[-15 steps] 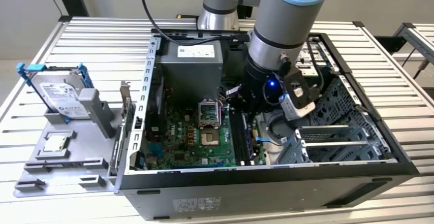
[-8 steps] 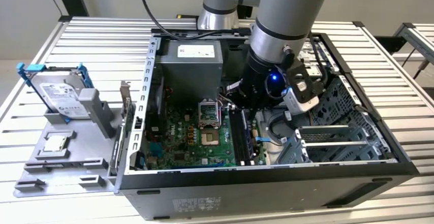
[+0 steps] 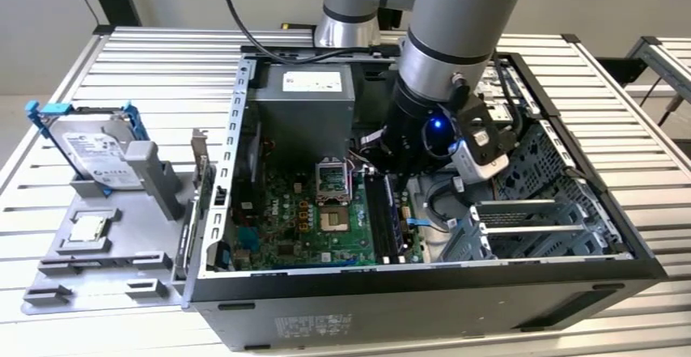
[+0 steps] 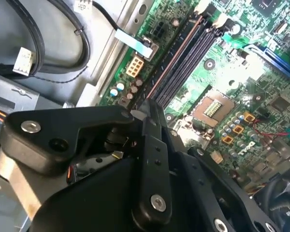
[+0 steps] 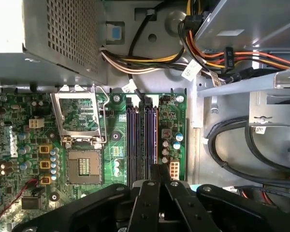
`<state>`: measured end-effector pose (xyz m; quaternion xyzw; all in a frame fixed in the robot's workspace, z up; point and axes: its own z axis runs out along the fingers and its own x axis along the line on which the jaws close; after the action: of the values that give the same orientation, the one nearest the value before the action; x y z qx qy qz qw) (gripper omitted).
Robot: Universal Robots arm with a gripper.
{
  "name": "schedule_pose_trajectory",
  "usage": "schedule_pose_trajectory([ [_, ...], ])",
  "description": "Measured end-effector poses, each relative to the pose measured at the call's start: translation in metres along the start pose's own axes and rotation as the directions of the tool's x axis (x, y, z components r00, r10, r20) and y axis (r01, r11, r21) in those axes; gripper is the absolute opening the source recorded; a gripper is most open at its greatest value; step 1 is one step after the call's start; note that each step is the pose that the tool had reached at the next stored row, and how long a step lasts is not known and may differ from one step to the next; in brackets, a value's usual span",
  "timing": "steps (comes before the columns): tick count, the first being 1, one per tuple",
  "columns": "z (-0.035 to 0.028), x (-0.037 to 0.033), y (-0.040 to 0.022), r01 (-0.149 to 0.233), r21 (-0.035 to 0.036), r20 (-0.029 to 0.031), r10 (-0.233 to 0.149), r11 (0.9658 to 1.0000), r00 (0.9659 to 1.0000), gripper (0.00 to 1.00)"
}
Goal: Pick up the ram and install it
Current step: 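Insert the ram into the slot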
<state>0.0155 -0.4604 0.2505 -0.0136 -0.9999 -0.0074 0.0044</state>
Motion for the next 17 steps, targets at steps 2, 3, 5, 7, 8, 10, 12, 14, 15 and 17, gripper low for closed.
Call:
schedule_pose_trajectory([
  [2,-0.0002,0.0,-0.0003,-0.001,0.0001,0.0,0.001,1.0,1.0,0.0],
  [3,-0.0003,0.0,-0.0005,-0.001,0.0001,0.0,0.001,1.0,1.0,0.0],
  [5,-0.0003,-0.0002,-0.0013,-0.001,-0.0022,-0.0002,0.001,1.0,1.0,0.0],
  [7,-0.0003,-0.0001,-0.0013,0.011,-0.0039,-0.0016,-0.011,0.9999,0.9999,0.0],
  [8,-0.0004,-0.0001,-0.0013,0.029,-0.0036,-0.0019,-0.029,0.9996,0.9996,0.0],
  [10,-0.0004,-0.0001,-0.0014,0.065,-0.0032,-0.0024,-0.065,0.9979,0.9979,0.0],
  [12,-0.0004,-0.0001,-0.0014,0.101,-0.003,-0.003,-0.101,0.9948,0.9948,0.0],
  [14,-0.0004,-0.0001,-0.0014,0.138,-0.0028,-0.0036,-0.138,0.9905,0.9905,0.0],
  [15,-0.0004,-0.0001,-0.0014,0.157,-0.0026,-0.0038,-0.157,0.9876,0.9876,0.0],
  [17,-0.0004,-0.0001,-0.0014,0.192,-0.0024,-0.0044,-0.192,0.9815,0.9815,0.0],
])
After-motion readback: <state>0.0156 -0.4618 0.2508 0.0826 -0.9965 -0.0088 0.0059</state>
